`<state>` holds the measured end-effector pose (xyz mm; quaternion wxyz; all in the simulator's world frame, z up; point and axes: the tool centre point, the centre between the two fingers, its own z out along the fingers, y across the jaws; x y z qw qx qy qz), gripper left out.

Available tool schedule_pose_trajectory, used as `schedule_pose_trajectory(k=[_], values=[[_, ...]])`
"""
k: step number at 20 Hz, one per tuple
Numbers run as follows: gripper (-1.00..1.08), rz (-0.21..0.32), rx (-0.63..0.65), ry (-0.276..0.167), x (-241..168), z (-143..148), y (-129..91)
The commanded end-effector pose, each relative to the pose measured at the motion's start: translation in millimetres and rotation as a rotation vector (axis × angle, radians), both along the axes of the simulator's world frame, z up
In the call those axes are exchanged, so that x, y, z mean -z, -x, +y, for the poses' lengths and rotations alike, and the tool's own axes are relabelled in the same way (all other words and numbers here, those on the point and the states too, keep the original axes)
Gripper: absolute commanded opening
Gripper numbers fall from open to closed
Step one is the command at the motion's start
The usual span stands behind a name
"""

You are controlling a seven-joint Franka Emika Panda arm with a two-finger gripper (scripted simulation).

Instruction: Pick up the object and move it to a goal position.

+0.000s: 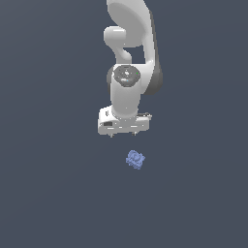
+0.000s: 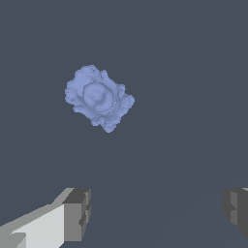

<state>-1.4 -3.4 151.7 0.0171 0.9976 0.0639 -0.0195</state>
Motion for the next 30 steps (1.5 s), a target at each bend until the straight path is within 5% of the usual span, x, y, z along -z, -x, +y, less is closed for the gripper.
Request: schedule_pose_trajectory(k=[1,30], values=[[1.0,0.0,-0.054,-0.002,3,3,-4],[1.0,-0.013,-0.839,-0.046,45,52,-63]])
